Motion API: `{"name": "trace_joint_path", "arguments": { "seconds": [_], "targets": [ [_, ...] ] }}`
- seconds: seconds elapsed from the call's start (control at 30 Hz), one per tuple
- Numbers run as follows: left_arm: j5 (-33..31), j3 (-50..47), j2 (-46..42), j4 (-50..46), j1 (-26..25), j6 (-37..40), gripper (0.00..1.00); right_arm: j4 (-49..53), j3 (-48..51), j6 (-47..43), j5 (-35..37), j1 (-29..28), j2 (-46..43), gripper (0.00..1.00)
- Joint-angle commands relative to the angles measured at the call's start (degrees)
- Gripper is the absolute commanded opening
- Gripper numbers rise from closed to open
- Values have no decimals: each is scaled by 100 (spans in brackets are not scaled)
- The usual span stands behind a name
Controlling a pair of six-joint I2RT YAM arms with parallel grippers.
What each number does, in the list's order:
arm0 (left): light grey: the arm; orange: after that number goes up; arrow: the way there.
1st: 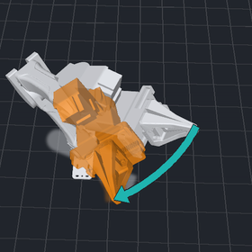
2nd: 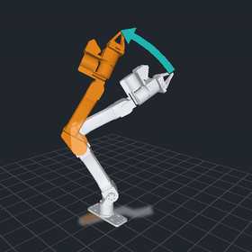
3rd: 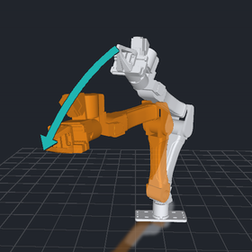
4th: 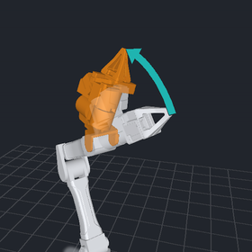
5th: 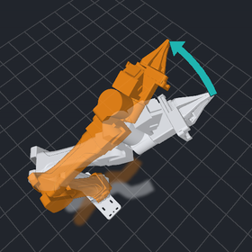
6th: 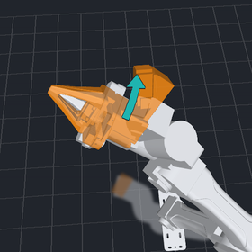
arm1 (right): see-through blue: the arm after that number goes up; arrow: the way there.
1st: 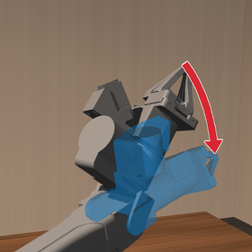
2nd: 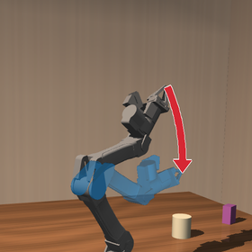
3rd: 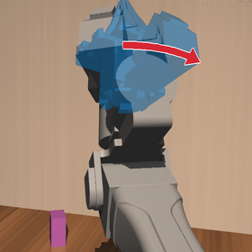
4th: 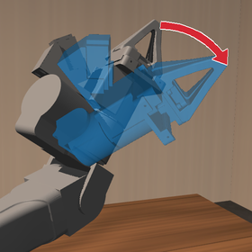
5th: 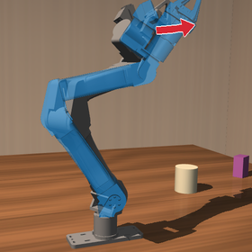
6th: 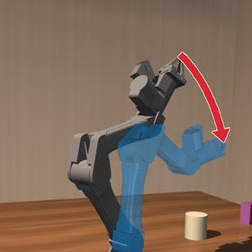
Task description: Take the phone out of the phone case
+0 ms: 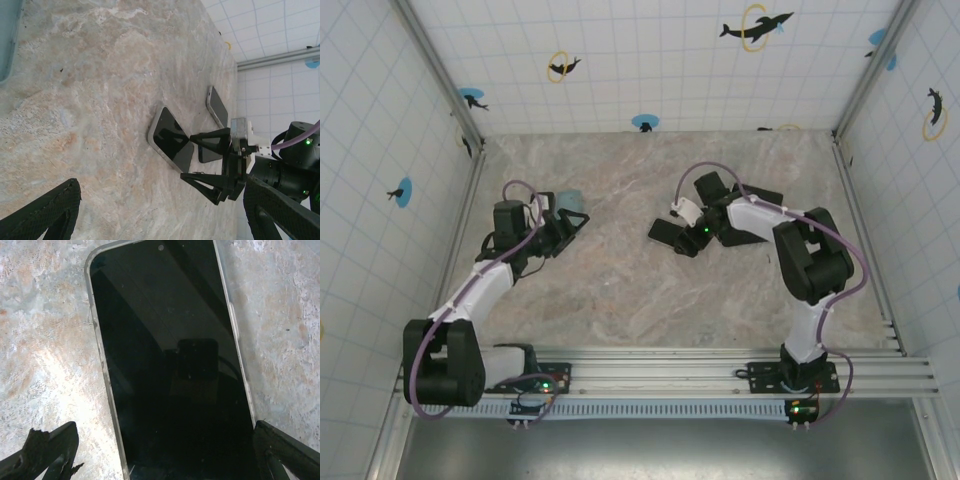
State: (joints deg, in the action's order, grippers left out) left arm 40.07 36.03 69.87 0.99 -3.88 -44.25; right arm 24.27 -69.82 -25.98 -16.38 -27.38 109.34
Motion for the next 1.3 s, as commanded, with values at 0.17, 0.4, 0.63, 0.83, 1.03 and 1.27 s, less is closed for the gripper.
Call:
{"name": "trace_joint_path", "arguments": {
  "seconds": [0.17,0.4,0.63,0.83,1.03,1.27],
  "targets": [
    [123,126,167,247,-52,-110,86,168,-139,-505,499,-180,276,98],
    [158,136,228,243,-53,-101,86,-41,-66,-496,708,-146,143,97],
    [155,166,242,235,-52,-95,86,-50,-206,-623,840,-218,-215,97],
    [211,202,327,218,-52,-64,86,34,-250,-750,1009,-179,-133,97],
    [211,244,357,125,-52,13,86,-22,-206,-760,768,-137,88,97],
    [197,234,327,61,-51,39,86,79,-304,-683,632,-84,341,97]
  ]
}}
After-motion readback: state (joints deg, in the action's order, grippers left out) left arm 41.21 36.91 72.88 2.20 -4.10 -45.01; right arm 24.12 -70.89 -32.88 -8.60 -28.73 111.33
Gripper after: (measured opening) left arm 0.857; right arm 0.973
